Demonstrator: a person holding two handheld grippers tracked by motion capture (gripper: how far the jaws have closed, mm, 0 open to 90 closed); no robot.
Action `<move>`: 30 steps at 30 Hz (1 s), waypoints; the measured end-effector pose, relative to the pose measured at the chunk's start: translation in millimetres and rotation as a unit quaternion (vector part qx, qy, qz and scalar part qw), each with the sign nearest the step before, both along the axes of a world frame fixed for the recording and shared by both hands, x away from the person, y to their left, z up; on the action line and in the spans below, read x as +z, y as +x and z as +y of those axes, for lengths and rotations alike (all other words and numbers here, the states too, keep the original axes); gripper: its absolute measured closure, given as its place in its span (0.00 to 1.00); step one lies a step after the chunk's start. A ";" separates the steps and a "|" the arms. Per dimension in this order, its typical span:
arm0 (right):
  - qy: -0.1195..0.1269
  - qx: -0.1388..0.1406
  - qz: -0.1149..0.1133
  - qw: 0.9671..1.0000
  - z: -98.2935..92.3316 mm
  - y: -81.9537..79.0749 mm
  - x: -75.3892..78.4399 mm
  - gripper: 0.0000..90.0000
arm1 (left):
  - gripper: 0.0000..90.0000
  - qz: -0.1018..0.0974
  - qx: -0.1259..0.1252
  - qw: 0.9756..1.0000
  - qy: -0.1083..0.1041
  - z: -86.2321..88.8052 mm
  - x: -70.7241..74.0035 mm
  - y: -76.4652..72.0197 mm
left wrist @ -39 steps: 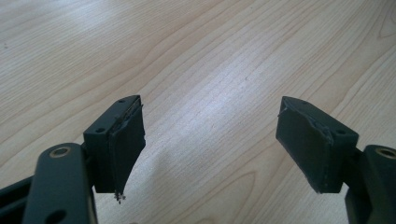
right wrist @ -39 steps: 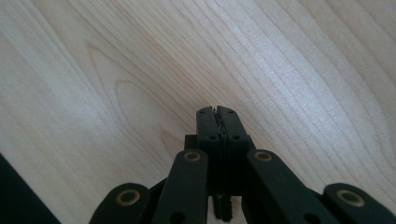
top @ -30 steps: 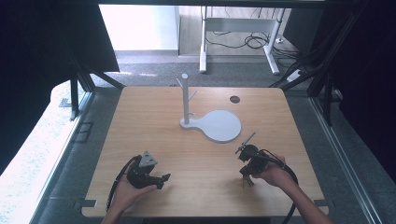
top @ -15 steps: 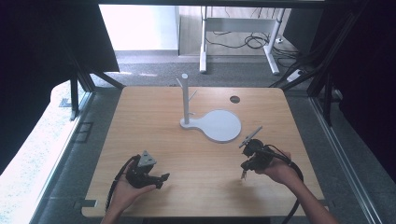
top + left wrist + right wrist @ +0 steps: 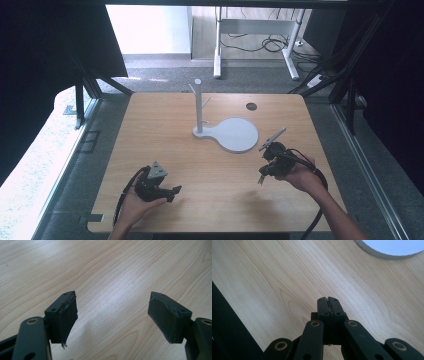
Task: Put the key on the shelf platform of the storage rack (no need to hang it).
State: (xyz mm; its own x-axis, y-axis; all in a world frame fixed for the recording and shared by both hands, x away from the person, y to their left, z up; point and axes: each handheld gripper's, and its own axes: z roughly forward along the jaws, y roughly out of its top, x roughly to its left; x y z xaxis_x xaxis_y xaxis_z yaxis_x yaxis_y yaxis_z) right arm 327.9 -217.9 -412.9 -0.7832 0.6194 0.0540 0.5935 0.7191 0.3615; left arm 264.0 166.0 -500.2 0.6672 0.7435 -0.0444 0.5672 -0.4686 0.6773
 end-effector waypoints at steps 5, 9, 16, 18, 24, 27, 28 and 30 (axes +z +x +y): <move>-0.001 -0.007 -0.003 1.000 0.4 4.8 4.1 1.00 | 0.26 0.002 0.000 1.000 0.000 0.1 -0.4 0.1; 0.001 -0.008 -0.005 1.000 2.0 8.8 7.2 1.00 | 0.26 0.002 0.000 1.000 0.000 0.2 -0.3 0.0; 0.002 -0.006 -0.006 1.000 5.9 14.6 9.5 1.00 | 0.26 0.001 0.000 1.000 0.001 0.1 -0.4 0.3; 0.002 -0.007 -0.006 1.000 6.7 16.6 9.8 1.00 | 0.26 0.001 -0.001 1.000 0.003 -0.4 -0.7 0.4; 0.002 -0.009 -0.004 1.000 10.8 22.4 9.4 1.00 | 0.26 0.000 -0.001 1.000 0.003 -0.8 -0.9 0.3; 0.001 -0.009 -0.003 1.000 13.1 26.0 9.4 1.00 | 0.26 0.001 0.001 1.000 0.003 -0.5 -1.1 0.5; 0.001 -0.009 -0.002 1.000 13.9 27.1 9.4 1.00 | 0.26 0.001 0.001 1.000 0.004 -0.6 -1.2 0.6; -0.001 -0.010 -0.001 1.000 15.7 29.2 9.6 1.00 | 0.26 0.001 -0.001 1.000 0.004 -0.8 -1.5 0.7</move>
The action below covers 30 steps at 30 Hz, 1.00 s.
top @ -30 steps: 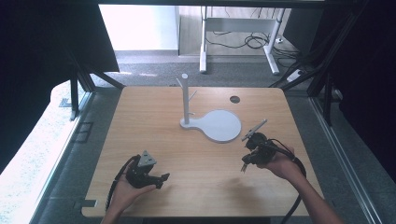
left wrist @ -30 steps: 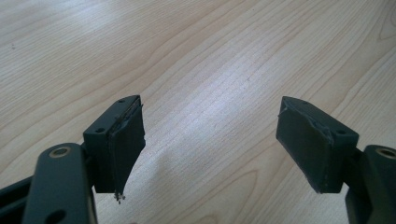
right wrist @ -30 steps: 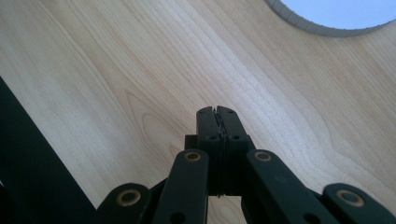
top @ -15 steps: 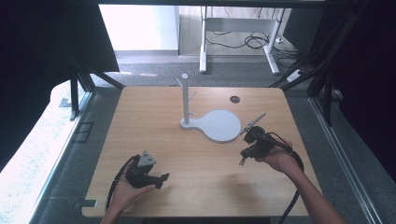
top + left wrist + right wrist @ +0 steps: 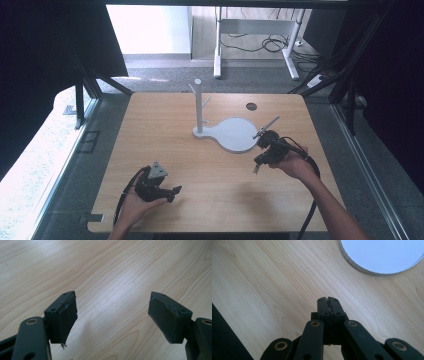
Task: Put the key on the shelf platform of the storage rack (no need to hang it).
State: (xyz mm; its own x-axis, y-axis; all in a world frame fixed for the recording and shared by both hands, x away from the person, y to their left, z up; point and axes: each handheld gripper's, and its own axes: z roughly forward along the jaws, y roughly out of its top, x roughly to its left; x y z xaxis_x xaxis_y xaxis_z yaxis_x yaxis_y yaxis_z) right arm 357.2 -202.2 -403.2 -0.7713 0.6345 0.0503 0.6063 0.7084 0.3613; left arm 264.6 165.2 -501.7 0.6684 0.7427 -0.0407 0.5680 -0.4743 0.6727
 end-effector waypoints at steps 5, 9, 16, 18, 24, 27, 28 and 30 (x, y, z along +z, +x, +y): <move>-0.002 0.002 0.004 1.000 3.9 4.3 -0.6 1.00 | 0.26 0.000 0.000 1.000 0.001 -0.1 0.0 0.0; -0.004 -0.004 -0.003 1.000 6.3 6.8 -0.4 1.00 | 0.26 0.000 0.000 1.000 -0.001 0.6 0.3 0.1; -0.009 0.002 0.007 1.000 12.0 11.6 -2.6 1.00 | 0.26 0.002 -0.002 1.000 0.000 -0.5 -0.5 -0.1; -0.008 0.004 0.008 1.000 13.8 13.4 -3.3 1.00 | 0.26 0.002 -0.001 1.000 0.000 -0.5 -0.5 -0.1; -0.010 -0.002 0.005 1.000 15.6 19.9 -3.7 1.00 | 0.26 0.002 -0.002 1.000 0.001 -0.4 -0.6 0.0; -0.011 -0.010 0.013 1.000 14.9 25.3 -5.7 1.00 | 0.26 0.002 -0.002 1.000 0.001 -0.6 -0.8 0.1; -0.012 -0.011 0.014 1.000 14.8 26.9 -6.2 1.00 | 0.26 0.003 -0.002 1.000 0.001 -0.7 -0.9 0.1; -0.009 -0.012 0.017 1.000 14.4 30.4 -7.2 1.00 | 0.26 0.003 -0.002 1.000 0.001 -0.5 -1.0 0.3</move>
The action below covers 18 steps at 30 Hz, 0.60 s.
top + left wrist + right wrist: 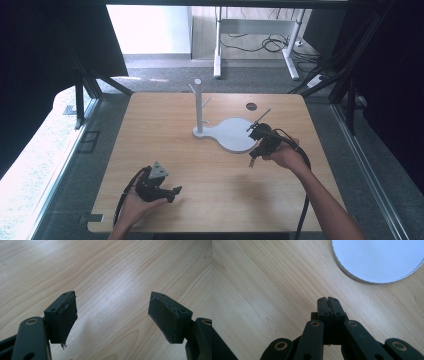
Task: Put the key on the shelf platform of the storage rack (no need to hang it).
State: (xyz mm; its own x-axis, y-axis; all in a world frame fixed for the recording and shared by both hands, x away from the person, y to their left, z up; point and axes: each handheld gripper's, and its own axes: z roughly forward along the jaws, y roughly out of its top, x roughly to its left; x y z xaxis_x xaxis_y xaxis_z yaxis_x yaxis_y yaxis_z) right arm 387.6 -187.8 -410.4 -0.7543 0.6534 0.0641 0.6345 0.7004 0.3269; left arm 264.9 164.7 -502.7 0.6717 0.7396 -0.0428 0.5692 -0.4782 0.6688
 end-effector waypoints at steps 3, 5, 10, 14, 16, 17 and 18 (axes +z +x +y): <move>0.001 -0.007 0.001 1.000 -0.1 4.8 -0.7 1.00 | 0.26 0.000 0.000 1.000 0.002 0.4 0.0 0.1; 0.001 -0.008 0.002 1.000 0.3 7.5 -0.8 1.00 | 0.26 0.000 0.000 1.000 0.002 0.5 -0.1 0.2; 0.002 -0.018 0.000 1.000 1.3 13.7 0.6 1.00 | 0.26 0.002 -0.004 1.000 0.004 0.1 -0.6 0.5; 0.003 -0.022 0.000 1.000 1.0 17.7 1.0 1.00 | 0.26 0.002 -0.002 1.000 0.003 0.3 -0.4 0.3; 0.003 -0.023 0.002 1.000 1.3 19.1 1.7 1.00 | 0.26 0.002 -0.001 1.000 0.003 0.6 -0.5 0.5; 0.003 -0.024 0.001 1.000 1.6 19.9 2.3 1.00 | 0.26 0.002 -0.001 1.000 0.003 0.7 -0.6 0.5; 0.003 -0.023 -0.001 1.000 1.7 20.8 2.5 1.00 | 0.26 0.002 -0.001 1.000 0.003 0.5 -0.6 0.5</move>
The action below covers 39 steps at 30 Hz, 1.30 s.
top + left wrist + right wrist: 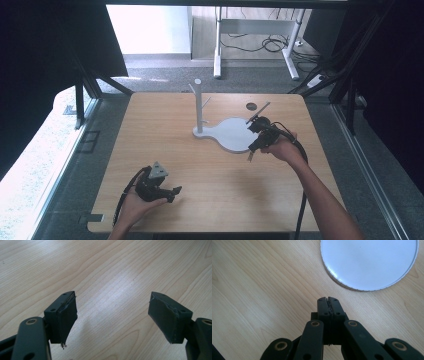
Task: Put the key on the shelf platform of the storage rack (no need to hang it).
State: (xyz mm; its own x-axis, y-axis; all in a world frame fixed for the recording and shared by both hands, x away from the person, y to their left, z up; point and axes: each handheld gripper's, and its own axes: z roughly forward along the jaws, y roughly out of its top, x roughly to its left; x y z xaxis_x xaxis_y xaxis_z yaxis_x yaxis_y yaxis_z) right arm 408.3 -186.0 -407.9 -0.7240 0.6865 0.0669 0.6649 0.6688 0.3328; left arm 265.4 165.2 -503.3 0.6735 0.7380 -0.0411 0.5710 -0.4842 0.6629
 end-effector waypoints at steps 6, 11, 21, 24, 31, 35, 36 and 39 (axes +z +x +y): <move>0.002 0.002 0.001 1.000 3.5 3.1 1.9 1.00 | 0.26 -0.005 0.000 1.000 -0.003 0.1 1.4 -0.8; 0.002 0.005 0.001 1.000 5.3 7.1 3.7 1.00 | 0.26 -0.007 0.001 1.000 -0.004 0.7 2.1 -0.8; -0.002 0.008 -0.001 1.000 11.0 12.3 10.5 1.00 | 0.26 -0.011 0.006 1.000 -0.008 1.2 4.3 -2.0; -0.003 0.012 -0.002 1.000 13.9 14.2 10.8 1.00 | 0.26 -0.010 0.006 1.000 -0.007 1.4 4.0 -1.8; -0.003 0.008 -0.002 1.000 18.1 21.3 9.3 1.00 | 0.26 -0.010 0.005 1.000 -0.006 1.0 3.5 -1.8; 0.003 0.008 -0.004 1.000 20.2 26.1 11.0 1.00 | 0.26 -0.011 0.003 1.000 -0.006 -0.4 3.2 -1.9; 0.004 0.007 -0.003 1.000 20.5 26.9 11.4 1.00 | 0.26 -0.010 0.003 1.000 -0.006 -1.0 3.0 -2.2; 0.006 0.005 -0.003 1.000 21.9 30.5 11.7 1.00 | 0.26 -0.009 0.001 1.000 -0.004 -1.9 2.5 -2.1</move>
